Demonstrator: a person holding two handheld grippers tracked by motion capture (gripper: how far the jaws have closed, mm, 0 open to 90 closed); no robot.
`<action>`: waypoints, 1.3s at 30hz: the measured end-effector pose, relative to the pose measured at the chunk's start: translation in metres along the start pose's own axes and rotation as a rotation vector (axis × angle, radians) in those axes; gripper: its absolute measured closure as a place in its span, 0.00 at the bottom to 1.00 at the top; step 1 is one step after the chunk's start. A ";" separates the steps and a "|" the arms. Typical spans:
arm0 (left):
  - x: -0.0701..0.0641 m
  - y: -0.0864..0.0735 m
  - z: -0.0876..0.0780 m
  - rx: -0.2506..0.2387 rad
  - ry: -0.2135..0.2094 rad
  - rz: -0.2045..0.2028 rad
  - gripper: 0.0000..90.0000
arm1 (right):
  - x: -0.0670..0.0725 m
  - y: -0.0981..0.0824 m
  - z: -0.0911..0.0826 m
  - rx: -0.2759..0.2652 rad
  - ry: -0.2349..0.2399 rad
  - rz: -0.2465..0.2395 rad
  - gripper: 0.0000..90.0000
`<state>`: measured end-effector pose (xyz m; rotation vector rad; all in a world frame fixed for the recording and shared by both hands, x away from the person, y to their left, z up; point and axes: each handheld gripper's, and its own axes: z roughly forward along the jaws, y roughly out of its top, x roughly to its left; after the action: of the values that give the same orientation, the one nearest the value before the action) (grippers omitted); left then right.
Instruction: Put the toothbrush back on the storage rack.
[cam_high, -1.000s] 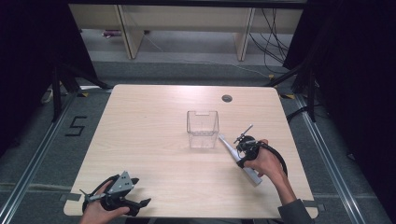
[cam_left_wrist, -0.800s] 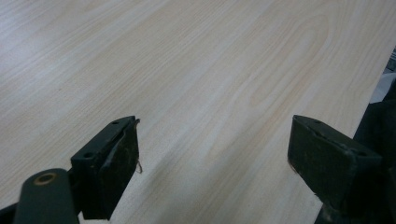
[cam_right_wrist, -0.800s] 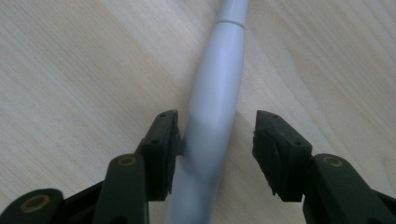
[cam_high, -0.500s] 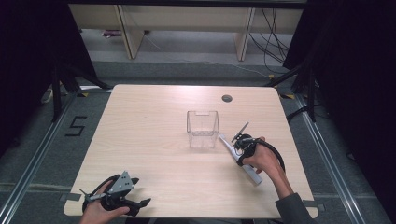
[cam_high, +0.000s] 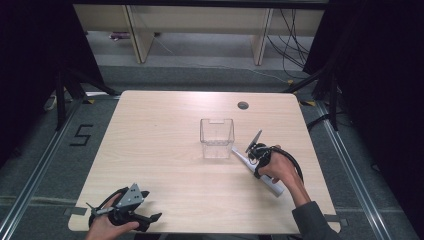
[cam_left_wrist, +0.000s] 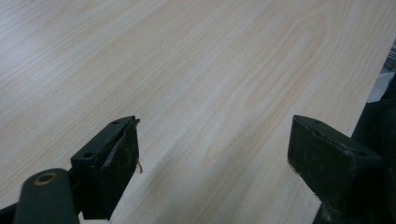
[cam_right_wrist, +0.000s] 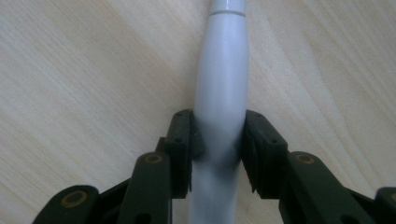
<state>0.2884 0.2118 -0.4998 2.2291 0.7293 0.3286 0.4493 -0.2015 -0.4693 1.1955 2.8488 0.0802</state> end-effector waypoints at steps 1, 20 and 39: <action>0.000 0.000 0.000 -0.001 -0.001 -0.001 0.18 | 0.001 0.000 0.000 0.007 0.002 0.018 0.73; -0.001 0.000 0.001 -0.019 -0.013 -0.019 0.18 | -0.004 0.008 0.003 0.095 0.037 0.014 0.74; -0.001 0.000 0.001 -0.021 -0.006 -0.022 0.18 | -0.029 -0.017 -0.025 -0.118 0.008 0.033 0.74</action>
<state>0.2879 0.2109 -0.5002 2.1996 0.7428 0.3174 0.4556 -0.2354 -0.4445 1.2217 2.7870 0.2507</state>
